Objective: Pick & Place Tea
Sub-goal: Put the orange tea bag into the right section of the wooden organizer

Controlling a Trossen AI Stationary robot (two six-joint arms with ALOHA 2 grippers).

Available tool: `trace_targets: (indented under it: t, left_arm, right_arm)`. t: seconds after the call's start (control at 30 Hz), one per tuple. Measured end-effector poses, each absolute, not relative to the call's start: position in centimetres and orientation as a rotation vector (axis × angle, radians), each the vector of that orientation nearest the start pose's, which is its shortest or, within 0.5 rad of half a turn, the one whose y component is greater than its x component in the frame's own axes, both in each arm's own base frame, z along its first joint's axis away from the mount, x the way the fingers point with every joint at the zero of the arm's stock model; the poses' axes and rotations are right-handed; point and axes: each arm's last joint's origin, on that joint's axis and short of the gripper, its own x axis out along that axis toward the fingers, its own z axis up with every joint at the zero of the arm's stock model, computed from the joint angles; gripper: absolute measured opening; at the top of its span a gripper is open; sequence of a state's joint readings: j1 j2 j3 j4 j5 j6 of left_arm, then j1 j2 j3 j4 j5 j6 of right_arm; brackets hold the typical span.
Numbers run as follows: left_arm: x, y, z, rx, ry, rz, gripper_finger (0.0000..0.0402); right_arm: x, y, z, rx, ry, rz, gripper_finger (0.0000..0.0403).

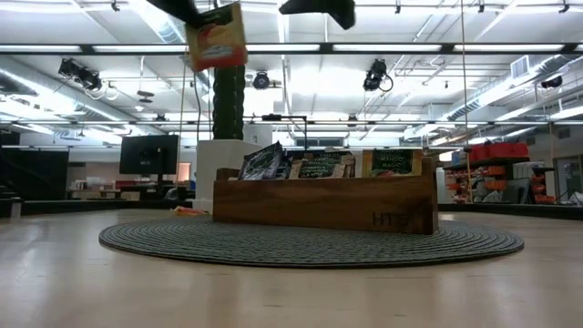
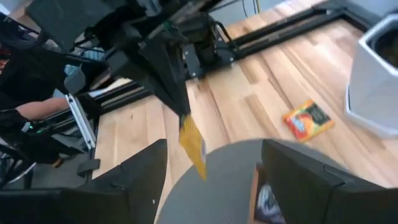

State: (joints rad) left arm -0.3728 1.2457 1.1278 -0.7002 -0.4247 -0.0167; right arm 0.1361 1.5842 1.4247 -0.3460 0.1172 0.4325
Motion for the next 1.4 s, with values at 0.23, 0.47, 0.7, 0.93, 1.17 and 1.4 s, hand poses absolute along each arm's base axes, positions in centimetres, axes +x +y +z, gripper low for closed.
trace_targets:
  t: [0.23, 0.47, 0.7, 0.93, 1.17, 1.4]
  left_arm:
    - [24.4, -7.1, 32.0, 0.309, 0.709, 0.077, 0.0001]
    - [24.9, -6.6, 32.3, 0.298, 0.667, 0.099, 0.0001]
    - [25.2, -6.2, 32.5, 0.290, 0.644, 0.116, 0.0001]
    - [25.3, -6.2, 32.7, 0.298, 0.620, 0.111, 0.0001]
    - [25.3, -6.2, 32.7, 0.300, 0.621, 0.113, 0.0001]
    - [25.3, -6.2, 32.7, 0.293, 0.619, 0.120, 0.0007]
  right_arm:
    - [37.0, 4.6, 33.6, 0.310, 0.481, -0.073, 0.0268]
    - [38.0, 4.8, 32.7, 0.347, 0.475, -0.056, 0.0268]
    - [38.5, 4.9, 32.1, 0.352, 0.485, -0.058, 0.0267]
    - [38.6, 4.7, 32.1, 0.353, 0.482, -0.062, 0.0222]
    - [38.6, 4.2, 32.0, 0.384, 0.492, -0.063, 0.0065]
    - [38.6, 4.2, 32.0, 0.386, 0.501, -0.026, 0.0005]
